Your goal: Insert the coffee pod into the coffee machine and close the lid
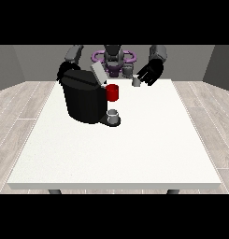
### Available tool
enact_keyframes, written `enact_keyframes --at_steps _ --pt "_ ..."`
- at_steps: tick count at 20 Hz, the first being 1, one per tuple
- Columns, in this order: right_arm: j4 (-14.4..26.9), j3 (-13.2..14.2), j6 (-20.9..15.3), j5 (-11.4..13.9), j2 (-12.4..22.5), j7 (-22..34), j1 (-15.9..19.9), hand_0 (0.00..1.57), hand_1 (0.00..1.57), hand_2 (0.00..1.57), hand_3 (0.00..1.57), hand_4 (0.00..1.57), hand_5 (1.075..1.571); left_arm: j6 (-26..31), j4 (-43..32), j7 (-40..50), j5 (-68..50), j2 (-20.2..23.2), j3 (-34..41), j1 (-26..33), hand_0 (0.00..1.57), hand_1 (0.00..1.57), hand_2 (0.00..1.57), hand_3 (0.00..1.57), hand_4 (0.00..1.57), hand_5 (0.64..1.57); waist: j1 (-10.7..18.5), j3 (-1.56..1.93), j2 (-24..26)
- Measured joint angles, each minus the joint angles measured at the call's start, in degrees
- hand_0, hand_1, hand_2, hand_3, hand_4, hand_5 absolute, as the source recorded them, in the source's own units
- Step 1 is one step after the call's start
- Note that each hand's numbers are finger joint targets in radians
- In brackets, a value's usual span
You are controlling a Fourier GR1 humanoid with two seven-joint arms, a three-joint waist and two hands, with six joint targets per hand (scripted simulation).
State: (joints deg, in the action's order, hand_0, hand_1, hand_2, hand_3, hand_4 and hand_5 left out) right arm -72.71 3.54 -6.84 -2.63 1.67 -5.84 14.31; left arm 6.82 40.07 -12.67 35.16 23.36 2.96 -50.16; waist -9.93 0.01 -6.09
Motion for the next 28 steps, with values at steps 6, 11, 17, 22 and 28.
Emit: enact_keyframes --at_steps 6,11,17,22,28 --pt "-2.38 -2.34 -0.90 1.37 -0.62 2.07 2.02 0.00 0.00 0.00 0.00 0.51 1.571 0.92 -1.04 3.45 -0.52 2.68 2.95 -6.99 1.21 1.21 1.25 1.20 0.51 1.571 -3.42 -0.01 -2.18" --pt "-5.25 -3.56 -1.86 2.18 -0.82 4.76 3.69 0.00 0.00 0.00 0.00 0.50 1.571 1.11 -2.24 4.85 -0.93 3.58 4.60 -10.75 1.26 1.26 1.32 1.26 0.49 1.571 -5.80 -0.02 -3.95" --pt "-5.37 -2.56 -2.24 2.36 -0.04 4.22 4.89 0.00 0.00 0.00 0.00 0.46 1.571 0.94 -2.16 5.78 -0.38 3.02 4.57 -13.83 1.28 1.28 1.31 1.23 0.50 1.571 -6.42 -0.01 -5.84" --pt "-6.88 -2.54 -2.73 2.60 0.06 4.63 4.62 0.00 0.00 0.00 0.00 0.48 1.571 -0.01 -2.79 5.29 0.44 3.10 4.55 -14.23 1.31 1.31 1.33 1.24 0.49 1.571 -7.05 0.00 -6.61" --pt "-5.83 -0.77 -2.14 1.46 0.83 3.11 5.41 0.00 0.00 0.00 0.00 0.52 1.571 1.13 -3.06 5.55 0.79 2.98 4.39 -16.01 1.32 1.32 1.33 1.23 0.51 1.571 -6.60 0.01 -8.26"
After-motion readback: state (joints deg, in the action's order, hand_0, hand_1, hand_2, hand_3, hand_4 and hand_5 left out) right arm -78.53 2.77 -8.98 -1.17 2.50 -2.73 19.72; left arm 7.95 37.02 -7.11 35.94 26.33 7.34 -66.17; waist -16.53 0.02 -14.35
